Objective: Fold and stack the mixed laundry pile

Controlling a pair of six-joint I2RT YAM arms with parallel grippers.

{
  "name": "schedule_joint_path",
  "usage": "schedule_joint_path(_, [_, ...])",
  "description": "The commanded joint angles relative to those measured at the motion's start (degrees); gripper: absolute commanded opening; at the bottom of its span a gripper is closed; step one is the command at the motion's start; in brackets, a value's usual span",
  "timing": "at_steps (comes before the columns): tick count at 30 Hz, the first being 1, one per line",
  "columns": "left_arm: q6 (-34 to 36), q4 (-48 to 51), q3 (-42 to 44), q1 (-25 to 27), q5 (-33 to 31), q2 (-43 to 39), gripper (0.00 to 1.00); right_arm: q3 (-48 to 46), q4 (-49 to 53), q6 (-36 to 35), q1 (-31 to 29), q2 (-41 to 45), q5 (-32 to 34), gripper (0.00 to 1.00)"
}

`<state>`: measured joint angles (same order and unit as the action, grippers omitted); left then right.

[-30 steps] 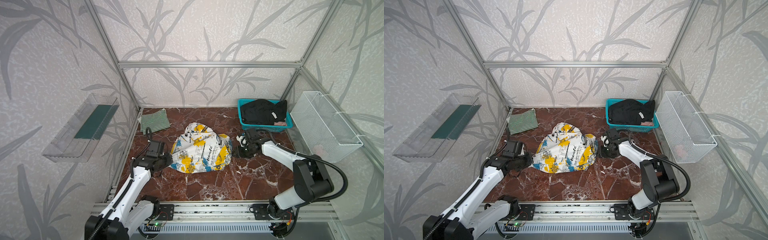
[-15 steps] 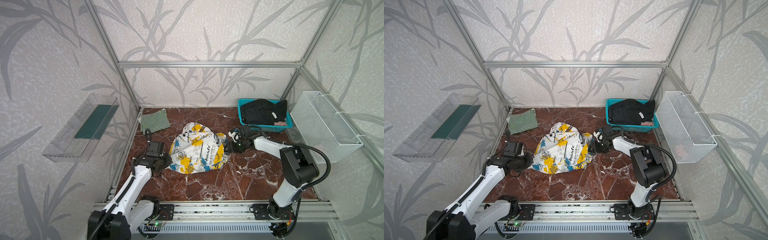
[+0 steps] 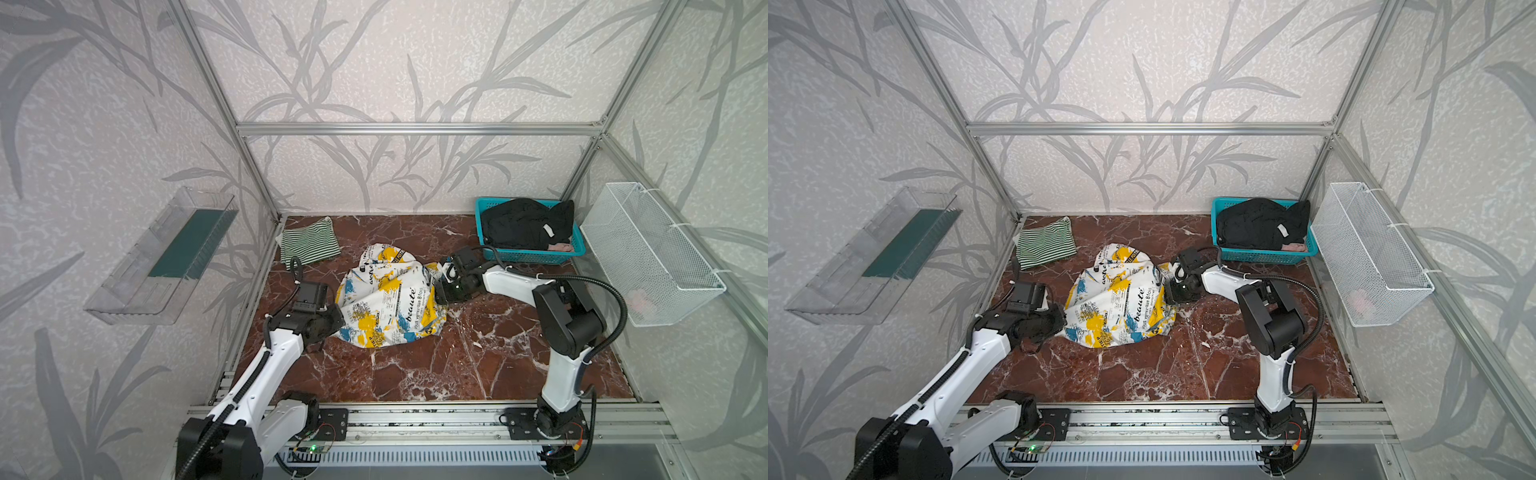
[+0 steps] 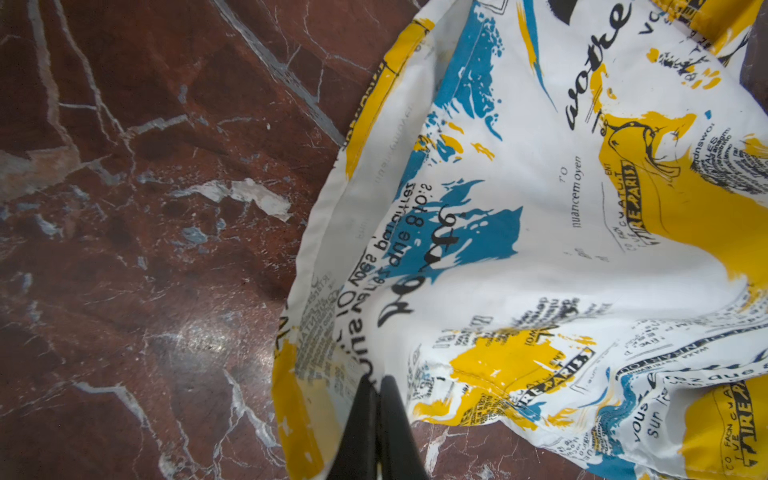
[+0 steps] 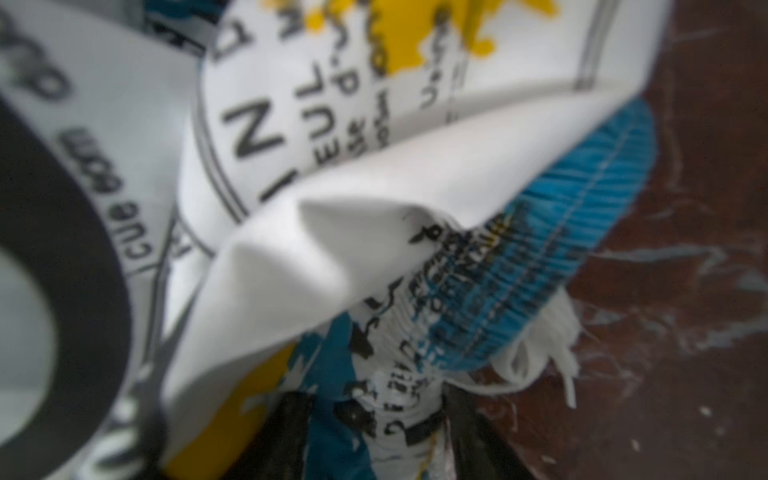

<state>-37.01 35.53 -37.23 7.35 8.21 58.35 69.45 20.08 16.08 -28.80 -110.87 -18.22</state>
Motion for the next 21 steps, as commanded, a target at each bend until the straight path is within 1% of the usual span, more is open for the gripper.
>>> schedule_joint_path(1, [0.52, 0.37, 0.23, -0.54, -0.22, -0.27, 0.0, 0.74, 7.05, -0.29, -1.58, -1.66, 7.23, 0.35])
schedule_joint_path(2, [0.65, 0.58, 0.1, -0.65, -0.26, -0.34, 0.0, 0.26, 7.18, 0.0, -1.6, -0.93, 8.29, 0.27])
schedule_joint_path(4, [0.93, 1.16, -0.41, -0.9, -0.39, -0.6, 0.0, -0.09, 8.69, -0.3, -1.61, 1.38, 11.2, 0.17])
schedule_joint_path(7, [1.65, 1.91, -1.96, -1.51, -0.54, -0.82, 0.0, 1.63, 13.51, -2.94, -1.57, 5.96, 16.91, 0.09])
schedule_joint_path(11, [3.09, 2.94, -5.89, -2.75, -0.23, -0.03, 0.0, 8.93, 23.89, -8.94, -1.6, 11.15, 25.69, 0.05])
schedule_joint_path(16, [5.15, 3.36, -12.82, -4.86, 1.12, 2.81, 0.0, 20.13, 33.37, -16.03, -1.67, 15.69, 36.17, 0.04])
schedule_joint_path(21, [7.61, 5.37, -22.03, -6.64, 2.33, 5.83, 0.0, 27.83, 38.05, -21.14, -2.38, 19.64, 41.89, 0.04])
